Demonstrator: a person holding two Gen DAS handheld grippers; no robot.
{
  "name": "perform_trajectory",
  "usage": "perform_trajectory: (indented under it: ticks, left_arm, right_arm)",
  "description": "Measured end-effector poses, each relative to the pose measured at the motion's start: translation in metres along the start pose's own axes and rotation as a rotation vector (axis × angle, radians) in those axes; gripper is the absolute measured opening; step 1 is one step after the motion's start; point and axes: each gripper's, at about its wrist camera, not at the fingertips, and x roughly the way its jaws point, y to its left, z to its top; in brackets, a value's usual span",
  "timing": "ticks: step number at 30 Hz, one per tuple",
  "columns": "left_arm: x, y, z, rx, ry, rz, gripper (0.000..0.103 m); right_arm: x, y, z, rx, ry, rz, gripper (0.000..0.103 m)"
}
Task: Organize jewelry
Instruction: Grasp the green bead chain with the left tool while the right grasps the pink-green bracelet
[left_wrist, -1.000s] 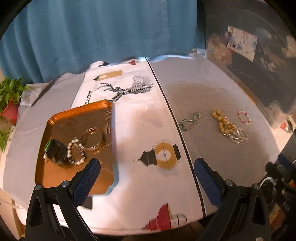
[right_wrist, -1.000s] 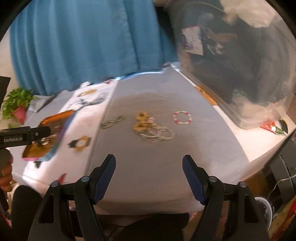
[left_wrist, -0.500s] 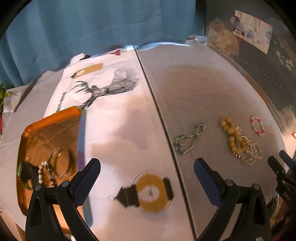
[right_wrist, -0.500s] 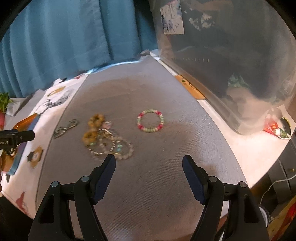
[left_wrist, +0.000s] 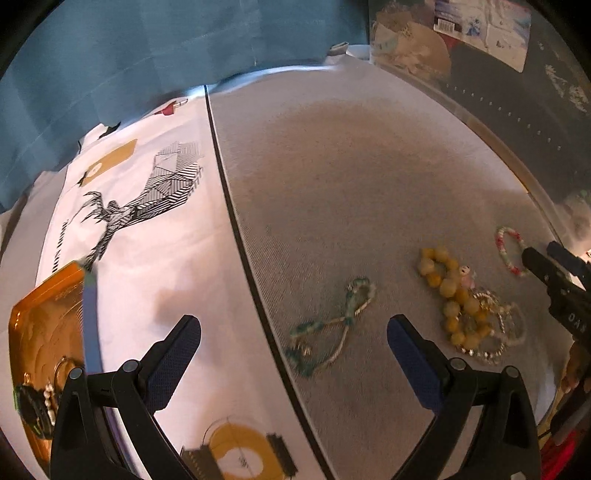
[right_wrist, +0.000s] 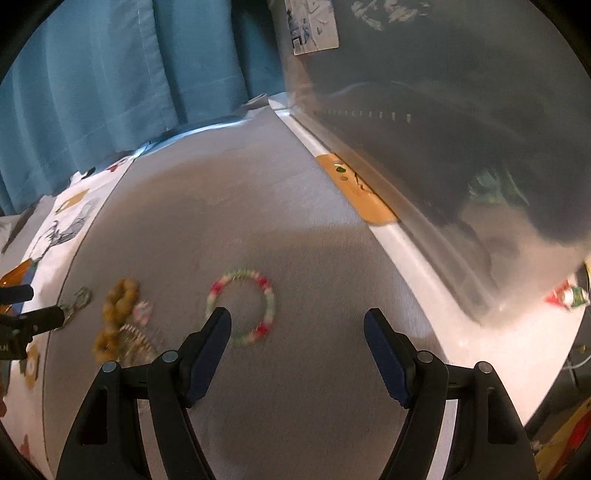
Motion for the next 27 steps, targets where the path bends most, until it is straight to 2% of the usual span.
perform_trajectory:
  ticks: [5, 7, 15, 17, 18, 19, 20, 21, 24, 27]
  left_arm:
    - [0.02, 0.002, 0.004, 0.001, 0.046, -0.007, 0.103]
    - [0.023, 0.007, 0.004, -0.017, 0.035, -0.034, 0.103]
    - [0.023, 0.008, 0.005, -0.022, 0.038, -0.03, 0.101]
    - [0.016, 0.004, 0.002, -0.019, 0.021, -0.038, 0.077]
    - [0.007, -0.004, 0.001, 0.022, 0.002, -0.064, 0.028]
    - [0.004, -0.011, 0.0, 0.068, 0.014, -0.1, 0.009]
    - [0.002, -0.019, -0.001, 0.114, 0.044, -0.143, 0.004]
    - [0.0, -0.023, -0.003, 0.128, 0.047, -0.162, 0.003]
    - [-0.004, -0.032, -0.008, 0.166, 0.026, -0.157, 0.003]
    - [-0.007, -0.027, -0.007, 0.132, 0.02, -0.167, 0.003]
  right_arm:
    - [0.02, 0.007, 0.011, -0.043, 0.018, -0.009, 0.075]
    - [0.025, 0.009, 0.011, -0.058, 0.026, -0.02, 0.076]
    - [0.025, 0.008, 0.012, -0.061, 0.027, -0.015, 0.078]
    - [0.025, 0.009, 0.012, -0.061, 0.026, -0.017, 0.078]
    - [0.025, 0.009, 0.011, -0.062, 0.025, -0.018, 0.076]
    - [0.024, 0.01, 0.01, -0.064, 0.023, -0.016, 0.065]
    - [0.022, 0.013, 0.009, -0.074, 0.015, -0.003, 0.02]
    - [0.02, 0.017, 0.008, -0.101, 0.005, 0.012, 0.01]
    - [0.018, 0.028, 0.004, -0.161, -0.004, 0.013, 0.007]
    - [0.016, 0.026, 0.003, -0.139, -0.015, 0.028, 0.007]
